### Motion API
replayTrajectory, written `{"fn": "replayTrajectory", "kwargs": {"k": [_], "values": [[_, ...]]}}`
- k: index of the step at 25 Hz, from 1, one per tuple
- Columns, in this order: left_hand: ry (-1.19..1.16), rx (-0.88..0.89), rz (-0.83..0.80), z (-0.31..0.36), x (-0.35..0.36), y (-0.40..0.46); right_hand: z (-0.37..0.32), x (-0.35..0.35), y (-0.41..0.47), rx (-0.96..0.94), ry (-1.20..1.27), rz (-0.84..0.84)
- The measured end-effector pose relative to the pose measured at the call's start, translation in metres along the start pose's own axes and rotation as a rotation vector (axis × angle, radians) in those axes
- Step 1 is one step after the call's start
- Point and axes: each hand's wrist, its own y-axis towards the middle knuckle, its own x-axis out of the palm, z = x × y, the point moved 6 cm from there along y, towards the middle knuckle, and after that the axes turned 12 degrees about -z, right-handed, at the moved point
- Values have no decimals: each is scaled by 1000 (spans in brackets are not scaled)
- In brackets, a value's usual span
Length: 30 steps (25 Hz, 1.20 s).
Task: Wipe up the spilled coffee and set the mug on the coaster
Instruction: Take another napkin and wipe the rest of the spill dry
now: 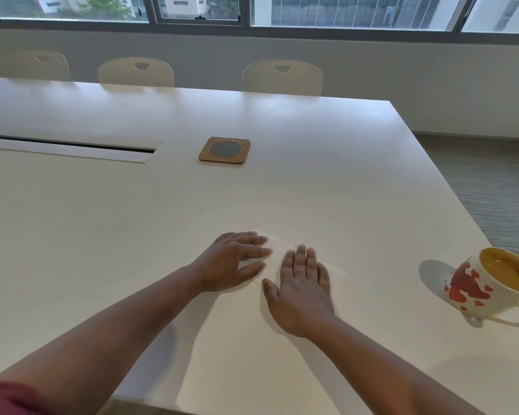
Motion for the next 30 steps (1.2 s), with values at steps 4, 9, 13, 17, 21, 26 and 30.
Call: {"fn": "replayTrajectory", "kwargs": {"k": [4, 9, 13, 17, 21, 26, 30], "values": [[43, 8, -2, 3, 2, -3, -6, -3, 2, -27, 7, -12], [70, -14, 8, 5, 2, -6, -18, -5, 9, -90, 4, 9], [85, -36, 50, 7, 0, -7, -16, -14, 12, -203, 22, 45], [156, -22, 108, 11, 1, -10, -10, -11, -5, -159, 36, 197], [178, -2, 109, 19, 2, -10, -15, 6, -13, -39, 258, 49], [20, 22, 28, 27, 1, -8, -23, 0, -16, -80, 362, -54], [-72, -16, -18, 29, 3, -8, -37, -9, -18, -175, 464, -107]]}}
